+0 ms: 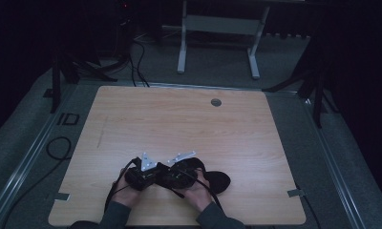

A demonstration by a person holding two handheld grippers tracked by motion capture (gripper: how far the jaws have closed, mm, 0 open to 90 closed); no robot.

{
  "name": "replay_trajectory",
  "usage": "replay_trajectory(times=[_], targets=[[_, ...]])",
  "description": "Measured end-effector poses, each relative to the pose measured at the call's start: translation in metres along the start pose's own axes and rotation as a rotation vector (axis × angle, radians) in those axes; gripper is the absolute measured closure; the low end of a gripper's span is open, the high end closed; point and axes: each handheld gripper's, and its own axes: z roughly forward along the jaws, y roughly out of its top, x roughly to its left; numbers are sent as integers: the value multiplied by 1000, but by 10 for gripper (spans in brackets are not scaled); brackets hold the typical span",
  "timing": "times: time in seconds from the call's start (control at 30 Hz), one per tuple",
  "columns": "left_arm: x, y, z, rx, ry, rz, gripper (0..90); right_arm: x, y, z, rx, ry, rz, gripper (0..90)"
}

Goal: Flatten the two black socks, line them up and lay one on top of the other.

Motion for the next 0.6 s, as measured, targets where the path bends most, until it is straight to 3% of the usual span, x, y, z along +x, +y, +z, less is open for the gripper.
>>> replay_trajectory(times=[0.13, 0.2, 0.3, 0.4, 0.6], targets=[[1, 0, 1, 4, -11, -6, 807, -3, 0, -20, -77, 49, -1, 694], [1, 1, 1, 6, -14, -8, 811, -7, 1, -33, -111, 44, 1, 680], [1, 1, 1, 6, -18, -15, 816, -21, 1, -57, -158, -3, 21, 680], [1, 1, 2, 6, -15, -15, 819, -41, -2, -75, -199, -85, 48, 671], [0, 1, 2, 5, -14, -21, 821, -73, -17, -83, -189, -186, 115, 667]])
